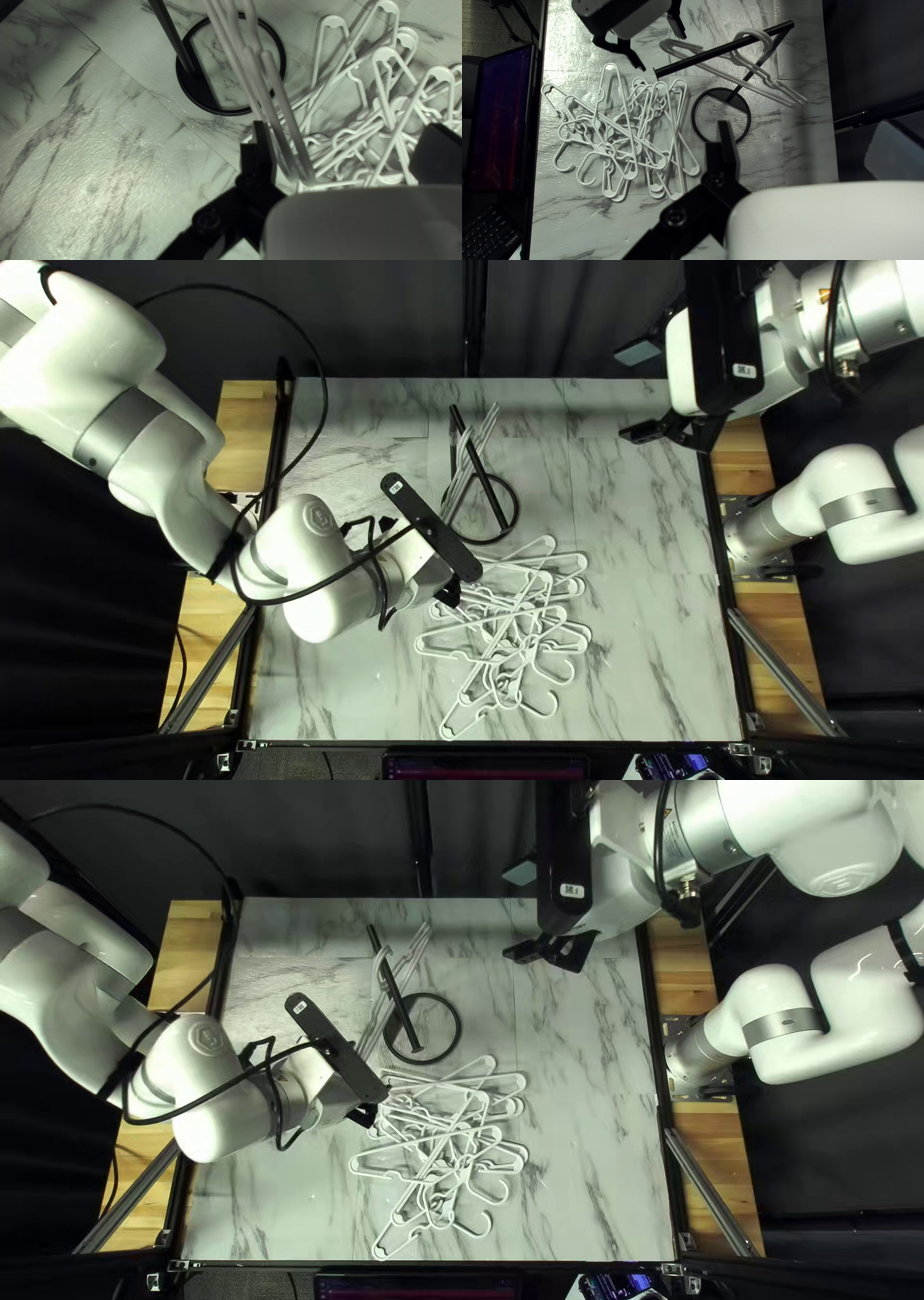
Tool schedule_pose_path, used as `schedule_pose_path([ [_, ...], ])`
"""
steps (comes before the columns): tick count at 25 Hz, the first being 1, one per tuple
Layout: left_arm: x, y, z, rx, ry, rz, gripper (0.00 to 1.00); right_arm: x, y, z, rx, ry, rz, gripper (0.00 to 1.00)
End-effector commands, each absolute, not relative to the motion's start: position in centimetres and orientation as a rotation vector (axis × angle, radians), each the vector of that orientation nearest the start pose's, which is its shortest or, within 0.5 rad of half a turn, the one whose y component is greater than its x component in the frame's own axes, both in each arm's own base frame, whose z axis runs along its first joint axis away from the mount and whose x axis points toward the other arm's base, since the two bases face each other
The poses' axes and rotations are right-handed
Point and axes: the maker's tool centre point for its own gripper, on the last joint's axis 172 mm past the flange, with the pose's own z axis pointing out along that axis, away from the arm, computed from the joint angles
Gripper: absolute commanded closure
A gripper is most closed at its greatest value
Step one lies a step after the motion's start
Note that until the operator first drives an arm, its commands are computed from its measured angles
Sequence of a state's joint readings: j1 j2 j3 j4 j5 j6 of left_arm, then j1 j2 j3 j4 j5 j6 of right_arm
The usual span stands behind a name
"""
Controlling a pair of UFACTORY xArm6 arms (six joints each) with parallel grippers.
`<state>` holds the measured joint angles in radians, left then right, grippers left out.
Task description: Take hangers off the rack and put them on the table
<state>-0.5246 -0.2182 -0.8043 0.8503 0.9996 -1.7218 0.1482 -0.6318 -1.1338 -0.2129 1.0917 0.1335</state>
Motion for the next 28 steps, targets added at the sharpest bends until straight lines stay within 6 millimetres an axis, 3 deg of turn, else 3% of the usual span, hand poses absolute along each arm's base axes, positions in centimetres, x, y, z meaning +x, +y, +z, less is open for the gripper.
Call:
schedule_pose_path([
  [1, 44.8, -10.5, 24.3, -2.51, -0.964, -0.936, 0.0, 42.4, 2.0, 51.2, -3.062, -0.072, -1.11, 0.0],
  [6, 44.4, -12.0, 25.5, -2.473, -1.027, -0.975, 0.0, 42.4, 2.0, 51.2, -3.062, -0.072, -1.11, 0.0],
  [14, 44.4, -12.2, 25.3, -2.481, -1.034, -0.969, 0.0, 42.4, 2.0, 51.2, -3.062, -0.072, -1.11, 0.0],
  [28, 46.1, -12.2, 24.6, -2.544, -1.029, -0.946, 0.0, 42.4, 2.0, 51.2, -3.062, -0.072, -1.11, 0.0],
])
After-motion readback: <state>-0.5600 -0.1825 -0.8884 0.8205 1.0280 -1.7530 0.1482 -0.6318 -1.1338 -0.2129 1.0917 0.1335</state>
